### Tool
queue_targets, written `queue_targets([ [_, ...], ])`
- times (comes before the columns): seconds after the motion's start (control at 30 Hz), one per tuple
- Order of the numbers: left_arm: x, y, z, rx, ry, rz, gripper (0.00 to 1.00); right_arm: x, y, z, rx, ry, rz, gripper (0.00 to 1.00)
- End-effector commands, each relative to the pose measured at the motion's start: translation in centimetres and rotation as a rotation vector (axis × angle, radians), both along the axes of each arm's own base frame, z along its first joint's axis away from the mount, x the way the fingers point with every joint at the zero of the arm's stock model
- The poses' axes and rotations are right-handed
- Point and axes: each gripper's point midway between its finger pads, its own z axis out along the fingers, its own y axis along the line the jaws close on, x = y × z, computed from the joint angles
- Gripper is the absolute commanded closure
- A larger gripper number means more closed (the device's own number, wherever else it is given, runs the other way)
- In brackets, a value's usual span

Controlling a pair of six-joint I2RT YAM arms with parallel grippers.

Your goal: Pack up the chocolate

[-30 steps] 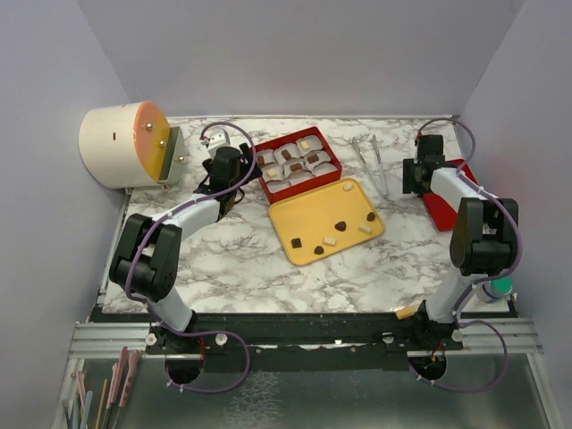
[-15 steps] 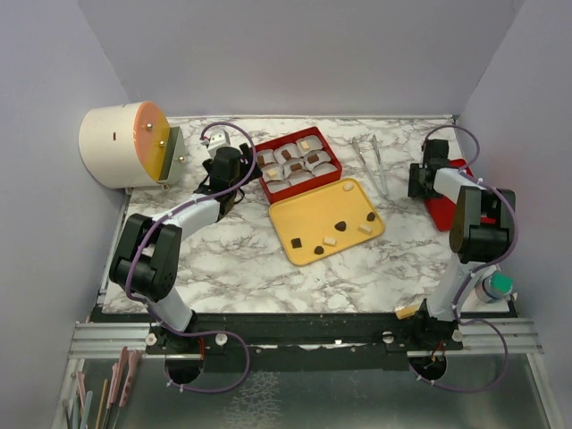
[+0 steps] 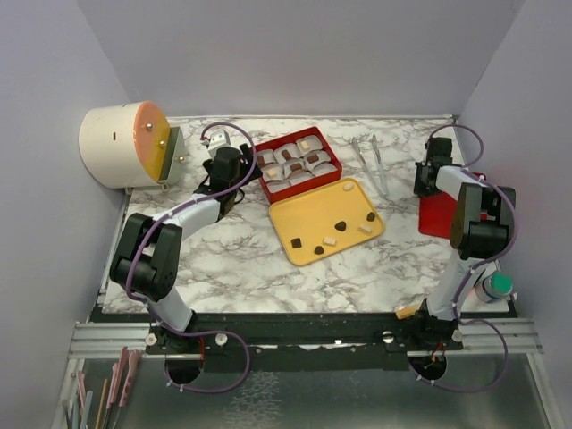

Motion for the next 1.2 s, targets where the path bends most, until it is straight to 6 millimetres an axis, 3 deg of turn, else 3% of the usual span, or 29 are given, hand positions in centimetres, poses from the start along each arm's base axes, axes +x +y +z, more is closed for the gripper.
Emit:
queue_targets([
  [0.0,0.0,-0.3,-0.2,-0.002,-0.006,-0.009,0.12,-1.0,0.4,-0.5,0.045,0.042,-0.017,1.00],
  [0.37,-0.2,-0.2,0.0,-0.002,-0.007,-0.011,0.12,0.9,2.1,5.3,0.136,-0.107,0.009,1.00],
  [0.8,-0.4,-0.7,1.1,-0.020,-0.024,-0.038,0.11,2.0,6.6,12.9,0.310,-0.312,0.125,1.00],
  [1.17,-1.0,-1.5,4.2,-0.076,-0.077,-0.076,0.11,1.2,11.3,20.0,0.466,-0.486,0.259,1.00],
])
